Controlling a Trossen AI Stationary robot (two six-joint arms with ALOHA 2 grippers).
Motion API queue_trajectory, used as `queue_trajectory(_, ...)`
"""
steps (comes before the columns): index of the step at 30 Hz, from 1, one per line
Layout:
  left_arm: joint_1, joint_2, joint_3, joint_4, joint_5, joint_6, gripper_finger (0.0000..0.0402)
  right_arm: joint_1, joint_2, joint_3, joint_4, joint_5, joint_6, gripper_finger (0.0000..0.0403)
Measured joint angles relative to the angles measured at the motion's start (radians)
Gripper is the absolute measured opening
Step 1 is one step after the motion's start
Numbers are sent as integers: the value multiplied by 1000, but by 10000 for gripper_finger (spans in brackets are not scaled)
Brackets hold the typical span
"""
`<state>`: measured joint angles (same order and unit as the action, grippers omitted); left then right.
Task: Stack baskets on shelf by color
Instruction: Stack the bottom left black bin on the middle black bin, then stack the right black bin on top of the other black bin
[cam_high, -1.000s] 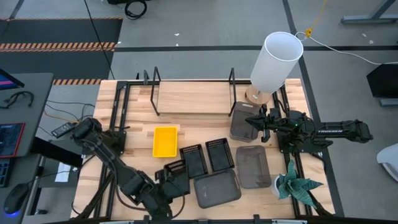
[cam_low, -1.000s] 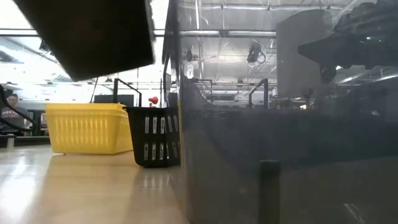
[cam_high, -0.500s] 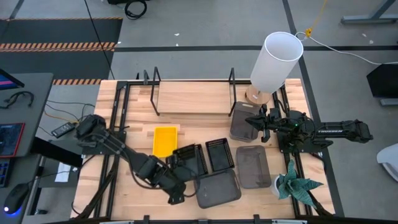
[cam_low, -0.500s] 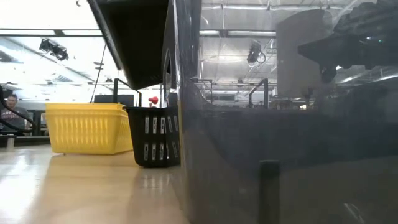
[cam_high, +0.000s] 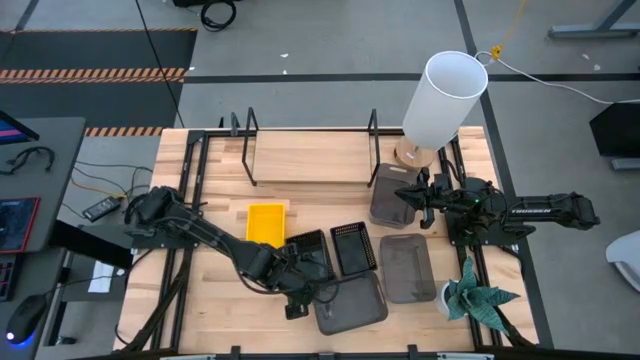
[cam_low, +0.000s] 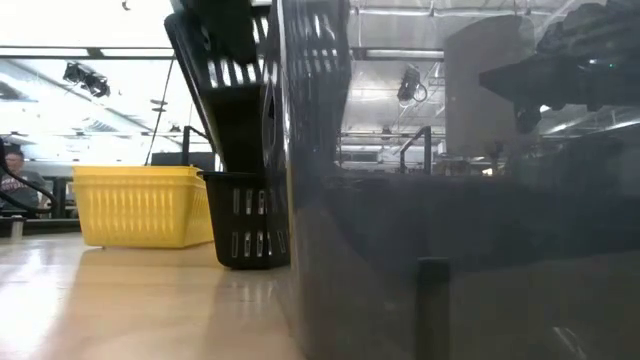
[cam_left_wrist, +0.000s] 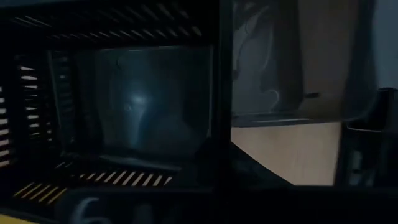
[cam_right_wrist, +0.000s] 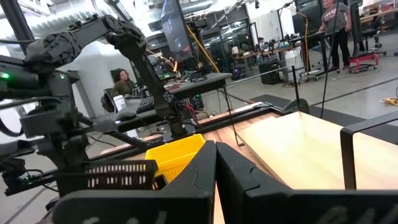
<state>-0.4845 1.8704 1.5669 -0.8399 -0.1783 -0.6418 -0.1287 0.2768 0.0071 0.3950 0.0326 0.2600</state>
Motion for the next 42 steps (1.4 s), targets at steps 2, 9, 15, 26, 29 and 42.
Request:
queue_trajectory(2, 13, 11, 0, 0, -1, 3, 6, 0, 0, 0, 2, 0, 0, 14)
queue_trajectory(9, 43, 40, 0, -51, -26, 60, 6, 0, 1, 0, 8, 0, 0, 14)
queue_trajectory(15, 63, 84, -1, -79, -38, 104, 6, 0, 6, 0, 15, 2, 0, 14)
queue_trajectory(26, 67, 122, -2, -129, -63, 180, 7, 0, 23, 0, 36, -1, 0, 14)
queue_trajectory(29, 67, 125, -2, -116, -70, 216, 17, 0, 24, 0, 38, 0, 0, 14)
queue_trajectory(42, 67, 127, -2, -125, -45, 201, 146, 0, 24, 0, 38, 0, 0, 14)
